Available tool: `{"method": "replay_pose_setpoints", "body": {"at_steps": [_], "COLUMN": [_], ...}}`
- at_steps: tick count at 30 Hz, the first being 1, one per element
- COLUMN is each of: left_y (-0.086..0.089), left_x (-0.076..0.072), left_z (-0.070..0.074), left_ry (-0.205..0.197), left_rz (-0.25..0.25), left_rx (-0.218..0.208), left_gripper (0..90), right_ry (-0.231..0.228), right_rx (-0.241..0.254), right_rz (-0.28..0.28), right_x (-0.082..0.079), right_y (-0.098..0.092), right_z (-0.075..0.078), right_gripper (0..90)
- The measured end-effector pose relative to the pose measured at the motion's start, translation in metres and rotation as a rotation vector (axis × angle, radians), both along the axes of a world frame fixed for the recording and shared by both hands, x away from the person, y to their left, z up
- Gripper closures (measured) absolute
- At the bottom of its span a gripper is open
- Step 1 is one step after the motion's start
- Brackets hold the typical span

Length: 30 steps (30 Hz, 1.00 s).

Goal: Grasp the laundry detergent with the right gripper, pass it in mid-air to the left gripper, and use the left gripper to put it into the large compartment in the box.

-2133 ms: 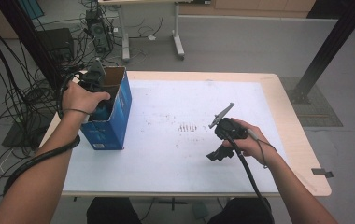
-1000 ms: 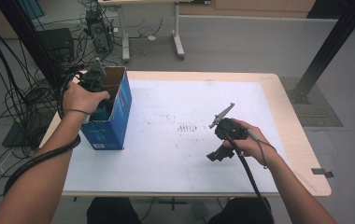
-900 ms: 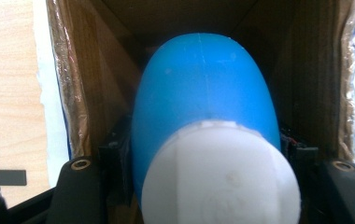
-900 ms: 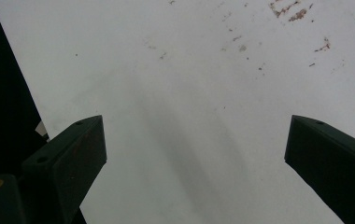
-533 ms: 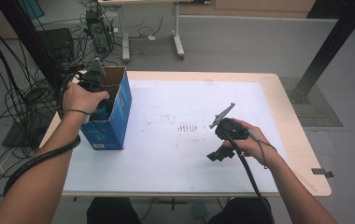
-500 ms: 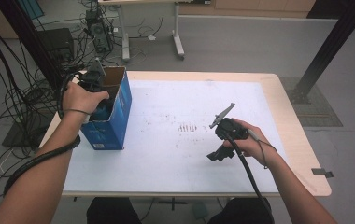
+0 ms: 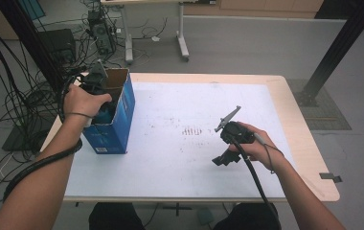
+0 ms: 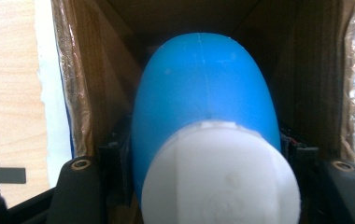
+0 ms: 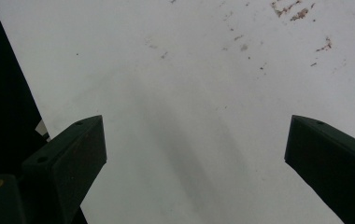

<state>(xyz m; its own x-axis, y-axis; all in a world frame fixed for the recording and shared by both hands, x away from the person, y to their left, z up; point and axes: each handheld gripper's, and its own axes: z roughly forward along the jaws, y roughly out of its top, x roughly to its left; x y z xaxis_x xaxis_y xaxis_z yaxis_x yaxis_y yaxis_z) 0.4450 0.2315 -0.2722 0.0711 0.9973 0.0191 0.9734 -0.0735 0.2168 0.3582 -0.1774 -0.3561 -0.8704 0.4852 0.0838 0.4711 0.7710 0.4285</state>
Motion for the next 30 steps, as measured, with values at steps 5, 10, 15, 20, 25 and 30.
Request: {"method": "replay_pose_setpoints", "body": {"at_steps": [5, 10, 15, 20, 25, 30], "left_y": [0.001, 0.000, -0.002, -0.003, -0.003, -0.003], "left_x": [0.000, 0.001, 0.002, 0.003, 0.001, 0.000], "left_z": [0.000, 0.000, 0.000, 0.003, 0.008, 0.014], "left_ry": [-0.001, 0.000, -0.003, 0.003, -0.004, -0.013], "left_rz": [0.006, 0.005, 0.003, 0.001, 0.004, 0.014], "left_rx": [-0.003, 0.000, 0.024, 0.021, 0.017, 0.036], "left_gripper": [37.5, 37.3, 36.5, 32.4, 31.2, 28.9], "right_ry": [0.000, 0.001, 0.009, 0.008, 0.009, 0.005], "right_rx": [-0.001, 0.000, 0.000, -0.002, 0.002, 0.002], "right_rz": [0.000, 0.000, -0.002, -0.002, 0.002, 0.007], "right_x": [0.000, 0.000, 0.000, 0.001, 0.001, 0.000], "right_y": [0.001, 0.000, 0.000, 0.001, 0.001, 0.003], "right_z": [0.000, 0.000, -0.001, -0.001, -0.001, -0.002], "right_gripper": [5.2, 5.2, 5.3, 5.3, 5.3, 5.3]}}
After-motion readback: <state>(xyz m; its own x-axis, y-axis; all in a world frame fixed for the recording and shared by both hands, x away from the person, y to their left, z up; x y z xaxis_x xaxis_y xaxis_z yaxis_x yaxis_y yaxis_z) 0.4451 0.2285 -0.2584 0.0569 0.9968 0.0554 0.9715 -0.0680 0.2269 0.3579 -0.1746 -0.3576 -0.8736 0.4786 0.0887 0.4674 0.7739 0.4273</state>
